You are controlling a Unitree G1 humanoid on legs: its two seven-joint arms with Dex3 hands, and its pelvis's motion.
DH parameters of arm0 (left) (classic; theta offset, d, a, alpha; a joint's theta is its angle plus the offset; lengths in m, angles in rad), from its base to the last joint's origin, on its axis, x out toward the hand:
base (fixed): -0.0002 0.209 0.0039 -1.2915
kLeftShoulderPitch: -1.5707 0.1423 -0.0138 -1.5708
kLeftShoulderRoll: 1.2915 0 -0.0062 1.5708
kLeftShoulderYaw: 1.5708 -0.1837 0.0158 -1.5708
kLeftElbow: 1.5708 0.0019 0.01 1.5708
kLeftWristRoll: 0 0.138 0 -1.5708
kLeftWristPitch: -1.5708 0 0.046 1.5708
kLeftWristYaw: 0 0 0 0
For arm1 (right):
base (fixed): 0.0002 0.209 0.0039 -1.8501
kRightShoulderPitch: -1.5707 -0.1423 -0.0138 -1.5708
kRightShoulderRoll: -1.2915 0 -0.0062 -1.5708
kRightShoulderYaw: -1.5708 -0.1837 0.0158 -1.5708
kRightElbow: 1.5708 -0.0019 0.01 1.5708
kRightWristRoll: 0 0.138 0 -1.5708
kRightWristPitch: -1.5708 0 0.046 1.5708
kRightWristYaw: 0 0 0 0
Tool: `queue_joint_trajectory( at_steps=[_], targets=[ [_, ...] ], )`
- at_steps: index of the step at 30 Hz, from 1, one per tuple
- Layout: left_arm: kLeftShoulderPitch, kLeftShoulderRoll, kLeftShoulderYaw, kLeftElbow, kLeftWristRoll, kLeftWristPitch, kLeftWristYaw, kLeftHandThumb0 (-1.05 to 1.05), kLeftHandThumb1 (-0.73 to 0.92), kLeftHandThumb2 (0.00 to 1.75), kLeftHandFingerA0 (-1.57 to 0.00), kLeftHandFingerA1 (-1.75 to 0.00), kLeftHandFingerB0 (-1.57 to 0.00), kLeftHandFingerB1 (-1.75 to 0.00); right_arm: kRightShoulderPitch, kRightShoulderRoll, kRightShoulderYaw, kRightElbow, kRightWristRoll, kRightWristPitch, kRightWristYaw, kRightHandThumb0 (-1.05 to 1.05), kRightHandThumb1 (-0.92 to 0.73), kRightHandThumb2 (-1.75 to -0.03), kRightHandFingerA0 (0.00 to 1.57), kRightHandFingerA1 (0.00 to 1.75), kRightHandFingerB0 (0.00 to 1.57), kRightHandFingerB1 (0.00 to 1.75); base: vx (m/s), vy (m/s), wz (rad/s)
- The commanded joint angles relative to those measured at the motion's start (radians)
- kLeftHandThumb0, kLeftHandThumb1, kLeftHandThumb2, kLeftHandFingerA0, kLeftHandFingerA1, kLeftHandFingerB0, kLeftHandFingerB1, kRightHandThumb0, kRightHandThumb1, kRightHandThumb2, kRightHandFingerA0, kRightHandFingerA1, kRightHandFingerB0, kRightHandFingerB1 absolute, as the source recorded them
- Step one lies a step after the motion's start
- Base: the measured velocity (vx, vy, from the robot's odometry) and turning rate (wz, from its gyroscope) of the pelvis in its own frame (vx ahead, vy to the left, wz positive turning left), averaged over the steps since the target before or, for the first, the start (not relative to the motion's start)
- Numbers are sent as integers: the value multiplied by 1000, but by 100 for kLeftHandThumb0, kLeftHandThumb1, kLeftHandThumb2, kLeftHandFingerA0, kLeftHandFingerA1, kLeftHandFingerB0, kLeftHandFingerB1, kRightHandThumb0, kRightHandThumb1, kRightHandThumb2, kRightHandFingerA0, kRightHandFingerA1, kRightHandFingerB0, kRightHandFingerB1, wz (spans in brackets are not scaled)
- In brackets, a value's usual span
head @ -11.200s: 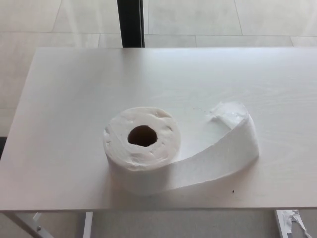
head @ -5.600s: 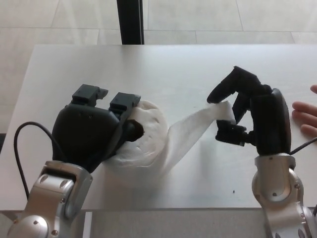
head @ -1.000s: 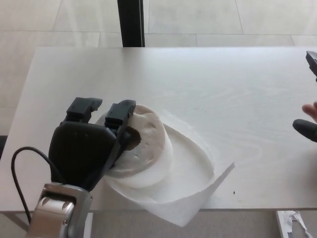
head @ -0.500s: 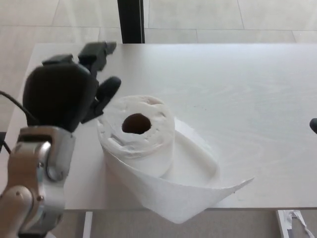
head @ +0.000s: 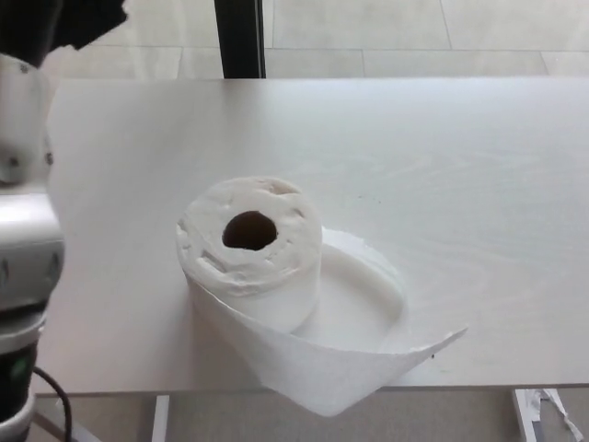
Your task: A toilet paper roll is kept in the middle of the desk infront of the robot. The robot places its left hand on the top of the toilet paper roll to hold it still and uses its right hand to tear off a piece of toilet paper from it and hands the paper to a person
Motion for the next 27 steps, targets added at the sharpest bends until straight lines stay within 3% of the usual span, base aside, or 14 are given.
queue_joint_trajectory(
  at_steps=[1, 3, 4, 7, 8, 9, 13, 16, 17, 18, 20, 22, 23, 27],
  targets=[
    [666, 33, 554, -237, -326, 89, -376, -77, 87, 66, -56, -58, -27, -35, 194, 51, -471, 48, 275, -5, 56, -97, -59, -85, 0, 8, 9, 3, 0, 0, 0],
    [768, 12, 624, -181, -364, 29, -363, -78, 87, 66, -57, -62, -26, -37, 202, 40, -525, 88, 281, 18, 65, -98, -60, -88, 0, 9, 2, 7, 0, 0, 0],
    [885, -25, 695, -108, -379, -82, -304, -77, 72, 101, -104, -129, -18, -44, 209, 28, -596, 156, 317, 26, 74, -105, -66, -97, 0, 2, 0, 15, 0, 0, 0],
    [1061, -29, 834, 162, -438, -277, -207, -77, 89, 67, -91, -121, -23, -30, 239, 28, -729, 292, 369, -29, 36, -95, -60, -93, 0, 14, 2, 18, 0, 0, 0],
    [1094, -24, 862, 236, -452, -316, -181, -75, 72, 102, -86, -96, -17, -44, 261, 24, -759, 322, 364, -26, 28, -85, -58, -98, 0, 24, 0, 25, 0, 0, 0],
    [1105, -20, 881, 290, -462, -326, -167, -71, 88, 67, -85, -131, -23, -30, 273, 21, -779, 359, 373, -38, 27, -86, -58, -100, 0, 22, 0, 28, 0, 0, 0],
    [1145, 37, 929, 622, -480, -428, -38, -68, 90, 70, -97, -141, -27, -31, 292, -28, -841, 688, 411, -124, -19, -81, -57, -98, 3, 32, 5, 31, 0, 0, 0],
    [1125, 73, 936, 764, -500, -471, -3, -69, 92, 69, -91, -134, -30, -33, 294, -23, -878, 760, 460, -129, 19, -78, -58, -99, 3, 43, 3, 26, 0, 0, 0],
    [1103, 86, 948, 811, -516, -471, 2, -69, 92, 68, -80, -105, -31, -36, 276, -9, -900, 766, 493, -122, 24, -80, -69, -66, 57, 119, 7, 25, 0, 0, 0],
    [1004, 104, 1002, 840, -550, -335, 17, -70, 91, 67, -95, -97, -32, -39, 181, 3, -990, 807, 639, -1, 101, -77, -57, -92, 87, 103, 3, 26, 0, 0, 0],
    [927, 108, 1039, 830, -582, -261, 26, -69, 74, 104, -57, -60, -30, -52, 94, 2, -1065, 846, 739, 68, 119, -74, -56, -88, 77, 106, 2, 25, 0, 0, 0],
    [803, 106, 1128, 810, -666, -139, 28, -67, 86, 66, -40, -35, -38, -32, 13, -8, -1116, 897, 784, 133, 87, -71, -58, -101, 72, 105, 0, 24, 0, 0, 0],
    [755, 83, 1164, 744, -699, -52, 17, -73, 78, 107, -27, -47, -30, -47, -13, -13, -1135, 937, 804, 155, 88, -75, -63, -100, 31, 73, 0, 18, 0, 0, 0],
    [701, 20, 1151, 881, -694, -114, 122, -64, 88, 66, -44, -40, -29, -33, -17, 37, -1100, 990, 750, 150, 36, -67, -80, -64, 36, 112, 0, 24, 0, 0, 0]
  ],
)
